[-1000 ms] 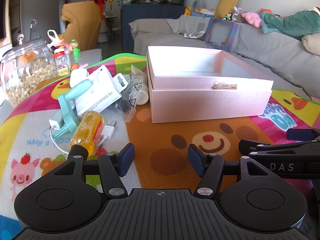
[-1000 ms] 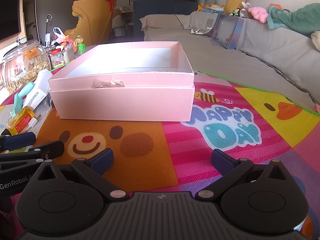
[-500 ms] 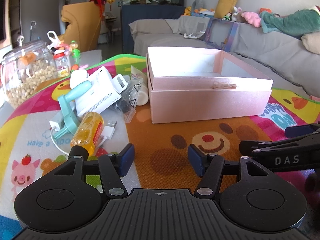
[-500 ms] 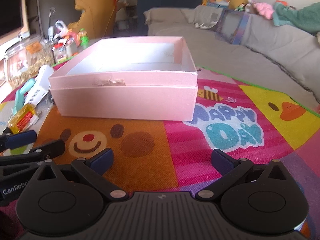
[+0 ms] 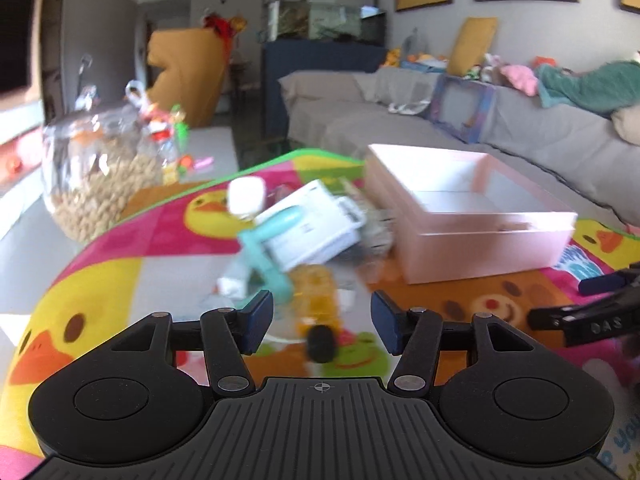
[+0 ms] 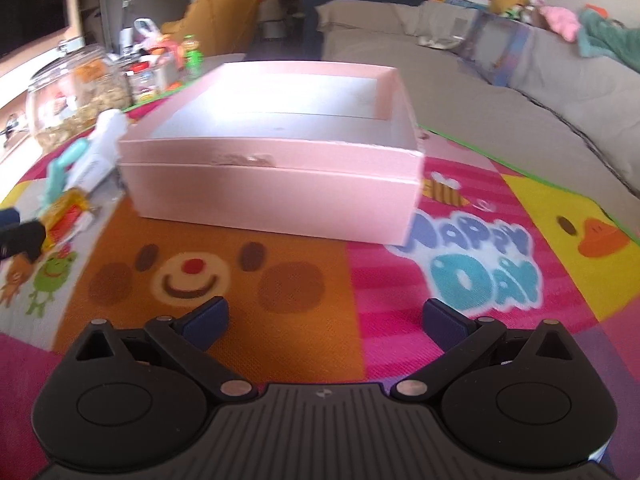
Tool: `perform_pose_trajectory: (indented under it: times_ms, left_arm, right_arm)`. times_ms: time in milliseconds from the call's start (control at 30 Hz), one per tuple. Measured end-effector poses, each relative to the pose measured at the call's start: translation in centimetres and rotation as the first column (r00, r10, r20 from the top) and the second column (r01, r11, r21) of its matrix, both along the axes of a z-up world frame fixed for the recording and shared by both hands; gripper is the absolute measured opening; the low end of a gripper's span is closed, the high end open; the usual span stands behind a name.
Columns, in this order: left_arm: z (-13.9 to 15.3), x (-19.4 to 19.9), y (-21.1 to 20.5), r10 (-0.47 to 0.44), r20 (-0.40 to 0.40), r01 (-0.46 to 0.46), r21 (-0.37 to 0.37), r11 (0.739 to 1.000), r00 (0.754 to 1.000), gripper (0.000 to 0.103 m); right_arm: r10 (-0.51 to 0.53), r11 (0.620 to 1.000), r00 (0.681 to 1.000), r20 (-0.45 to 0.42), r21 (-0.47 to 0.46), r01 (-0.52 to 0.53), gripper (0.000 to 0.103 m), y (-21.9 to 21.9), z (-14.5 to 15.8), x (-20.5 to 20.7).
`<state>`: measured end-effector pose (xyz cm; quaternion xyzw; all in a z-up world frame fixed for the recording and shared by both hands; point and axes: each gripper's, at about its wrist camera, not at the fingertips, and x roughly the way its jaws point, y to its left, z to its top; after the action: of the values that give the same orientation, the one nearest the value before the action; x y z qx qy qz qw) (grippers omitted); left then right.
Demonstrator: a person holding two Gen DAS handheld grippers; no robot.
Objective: Organize rigid objects
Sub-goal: 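Grasp orange bottle with left tool while right tool grasps teal gadget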
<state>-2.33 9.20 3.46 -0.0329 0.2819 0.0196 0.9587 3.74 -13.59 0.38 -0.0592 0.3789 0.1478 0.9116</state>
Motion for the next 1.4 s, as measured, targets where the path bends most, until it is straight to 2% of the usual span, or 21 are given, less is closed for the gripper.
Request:
perform_pose_trajectory:
  times_ms: [67,133,233,333,367,433,533,633,733,767,833,867,900,1000,1133,1267,1400]
  left_arm:
    - [0.1,0.7,1.4,0.0,-0.036,-0.002,-0.062,0.998,0.999,0.05]
    - [0.1,1.5,1.6,-0.016,-0.052,0.011,-0.095,0.995,0.999,0.05]
    - [-0.4,3.0,0.6,-0.029,-0.059,0.026,-0.057,0.998,0.998,0.05]
    - [-1.3,4.5,-0.4,-0.046,-0.072,0.044,-0.022,0.999,0.996,0.043]
    - [-1.6,4.8,-0.8,-0.044,-0.077,0.044,0.002,0.999,0.996,0.035]
    - [-1.8,4.5,-1.0,-0.042,-0.069,0.044,0.032,0.999,0.997,0.032]
    - [-1.9,2.5,0.2,-0.059,-0.054,0.057,-0.035,0.998,0.997,0.032]
    - [-1.6,-0.1,1.7,-0.071,-0.063,0.065,-0.092,0.994,0.995,0.032]
    - [-1.2,-3.0,2.5,-0.079,-0.072,0.073,-0.084,0.994,0.994,0.032]
    - [-1.1,-3.8,2.8,-0.079,-0.079,0.073,-0.07,0.995,0.994,0.032]
    - [-1.2,-5.0,3.3,-0.067,-0.094,0.063,-0.046,0.997,0.993,0.032]
    - [-1.2,-5.4,3.6,-0.058,-0.101,0.054,-0.04,0.998,0.993,0.032]
    - [-1.4,-5.8,4.0,-0.053,-0.1,0.049,-0.044,0.998,0.994,0.032]
    - [-1.4,-6.3,4.9,-0.046,-0.092,0.039,-0.074,0.996,0.995,0.032]
    - [-1.9,-6.0,5.2,-0.045,-0.111,0.032,-0.116,0.993,0.993,0.033]
    - [-2.1,-5.9,5.2,-0.026,-0.096,0.013,-0.13,0.991,0.995,0.033]
    - [-2.3,-6.0,5.3,-0.015,-0.08,0.002,-0.159,0.987,0.997,0.033]
  right_arm:
    - [0.043,0.999,0.998,0.039,0.016,-0.043,0.092,0.9,0.4,-0.6]
    - [0.068,0.997,0.994,0.08,0.013,-0.07,0.092,1.9,0.7,-1.1]
    - [0.109,0.994,0.985,0.133,-0.005,-0.109,0.092,3.1,1.2,-2.2]
    - [0.154,0.988,0.972,0.175,-0.041,-0.149,0.092,3.7,1.6,-3.1]
    - [0.156,0.987,0.969,0.192,-0.052,-0.149,0.092,3.7,1.8,-3.4]
    - [0.154,0.988,0.966,0.206,-0.057,-0.146,0.092,3.7,2.3,-3.6]
    - [0.18,0.984,0.963,0.203,-0.017,-0.18,0.092,4.0,3.5,-3.4]
    - [0.246,0.967,0.946,0.209,0.006,-0.253,0.092,6.2,4.9,-2.9]
    - [0.363,0.928,0.9,0.239,-0.008,-0.372,0.084,9.6,5.8,-2.5]
    - [0.405,0.911,0.88,0.247,-0.027,-0.411,0.078,11.0,5.8,-2.3]
    - [0.464,0.883,0.851,0.246,-0.056,-0.465,0.064,13.6,5.6,-1.7]
    - [0.492,0.868,0.84,0.227,-0.061,-0.492,0.051,15.0,5.3,-1.2]
    - [0.512,0.857,0.834,0.204,-0.062,-0.511,0.044,16.0,5.0,-0.7]
    - [0.526,0.85,0.836,0.158,-0.079,-0.521,0.039,19.0,3.6,0.3]
    - [0.521,0.851,0.848,0.1,-0.136,-0.507,0.035,20.1,2.1,0.9]
    - [0.54,0.832,0.839,0.066,-0.189,-0.521,0.013,17.3,1.6,-0.4]
    - [0.517,0.827,0.851,0.089,-0.308,-0.47,0.011,13.7,1.0,-2.5]
